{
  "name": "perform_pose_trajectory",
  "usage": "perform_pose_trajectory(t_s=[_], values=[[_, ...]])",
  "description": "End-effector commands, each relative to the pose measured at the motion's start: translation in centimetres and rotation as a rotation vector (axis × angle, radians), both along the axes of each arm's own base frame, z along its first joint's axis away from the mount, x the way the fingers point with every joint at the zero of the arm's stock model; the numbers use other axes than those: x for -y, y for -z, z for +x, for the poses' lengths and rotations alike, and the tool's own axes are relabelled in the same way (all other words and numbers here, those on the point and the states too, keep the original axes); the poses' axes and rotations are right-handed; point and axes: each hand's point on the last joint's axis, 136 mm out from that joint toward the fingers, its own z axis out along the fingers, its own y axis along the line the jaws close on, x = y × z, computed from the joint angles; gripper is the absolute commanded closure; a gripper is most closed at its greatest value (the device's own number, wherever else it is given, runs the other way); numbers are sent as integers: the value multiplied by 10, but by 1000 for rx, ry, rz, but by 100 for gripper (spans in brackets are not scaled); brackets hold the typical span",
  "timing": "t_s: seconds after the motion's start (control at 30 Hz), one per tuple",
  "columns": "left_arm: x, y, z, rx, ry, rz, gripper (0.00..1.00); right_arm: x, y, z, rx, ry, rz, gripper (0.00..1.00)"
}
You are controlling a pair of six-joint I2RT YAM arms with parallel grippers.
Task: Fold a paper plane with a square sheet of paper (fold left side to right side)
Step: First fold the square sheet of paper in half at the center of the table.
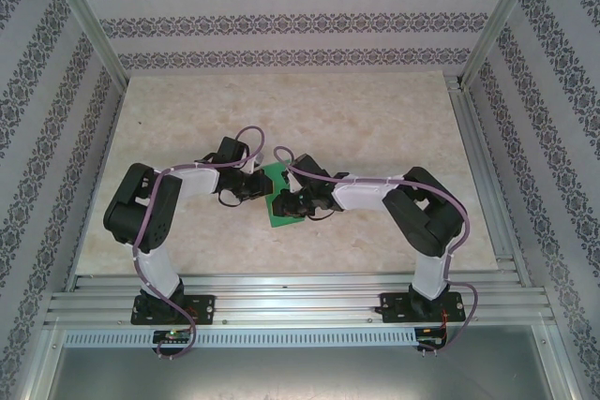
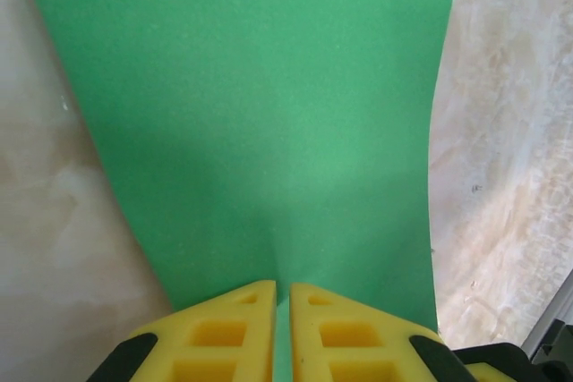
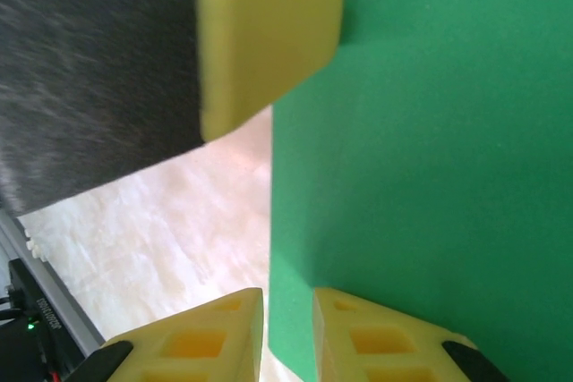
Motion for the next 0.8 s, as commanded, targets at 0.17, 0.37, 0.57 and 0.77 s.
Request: perform_pose_trajectory(t_s=[0.17,0.37,0.57,0.77], values=[[0,3,10,41,14,52,87,17,31,-6,-92,29,-99,80],[-8,7,25,48,-7,76,87,27,45,-14,-121,30,-154,81],[-20,15,44,46,-29,89,88,33,51,-20,-132,25,-194,81],[-36,24,57,48,-65,90,89,36,55,-24,-139,29,-208,81]])
